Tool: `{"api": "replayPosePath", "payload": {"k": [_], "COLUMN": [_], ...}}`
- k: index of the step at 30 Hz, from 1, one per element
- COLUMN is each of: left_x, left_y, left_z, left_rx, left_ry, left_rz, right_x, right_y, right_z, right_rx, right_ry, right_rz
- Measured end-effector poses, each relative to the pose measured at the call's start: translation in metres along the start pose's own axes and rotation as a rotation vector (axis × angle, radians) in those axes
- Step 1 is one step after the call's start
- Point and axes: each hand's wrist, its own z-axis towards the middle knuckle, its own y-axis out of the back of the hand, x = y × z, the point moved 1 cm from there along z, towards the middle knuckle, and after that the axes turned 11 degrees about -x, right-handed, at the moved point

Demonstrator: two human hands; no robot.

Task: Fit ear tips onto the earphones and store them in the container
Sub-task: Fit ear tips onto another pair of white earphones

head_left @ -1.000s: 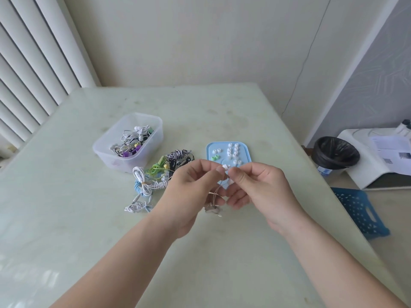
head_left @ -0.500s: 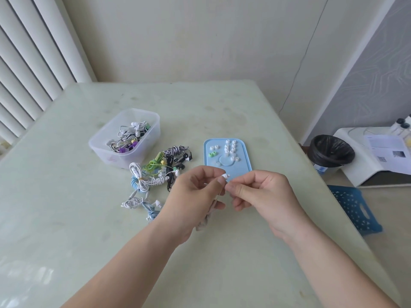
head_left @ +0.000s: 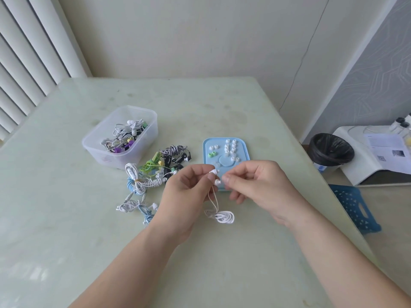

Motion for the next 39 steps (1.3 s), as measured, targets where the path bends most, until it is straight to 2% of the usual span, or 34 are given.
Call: {"api": "replayPosePath", "payload": {"k": [4,10,13,15,17,20,23,27,39], "left_x": [0.004,0.006,0.006,0.006,0.006,0.005,0.004,0.004,0.004], "left_y": [0.001,0.001,0.001,0.001,0.001,0.002,0.003,0.005,0.008], "left_z": [0.001,-0.001,0.0,0.0,0.0,-0.001,-0.001,-0.001,0.0], "left_rx": [-0.055,-0.094,-0.103,-0.103,-0.091,-0.09,-0.085,-0.051,0.0], "left_ry": [0.006,0.0,-0.013,-0.016,-0.02,-0.053,-0.085,-0.125,-0.164], "left_rz": [-0.066,-0.119,-0.118,-0.125,-0.143,-0.131,-0.115,-0.085,-0.055], "right_x": [-0.006,-0.014,-0.012,-0.011,-0.007,-0.002,-0.003,-0.004,-0.007], "right_y": [-0.005,-0.028,-0.031,-0.028,-0.024,-0.023,-0.024,-0.025,-0.021], "right_z": [0.034,0.062,0.064,0.059,0.05,0.03,0.019,0.015,0.016], "right_rx": [-0.189,-0.099,-0.104,-0.149,-0.176,-0.07,0.016,0.069,0.118], "right_ry": [0.215,0.366,0.398,0.381,0.266,0.036,-0.045,-0.052,-0.012], "right_rz": [-0.341,-0.628,-0.673,-0.59,-0.368,0.16,0.416,0.5,0.472]}}
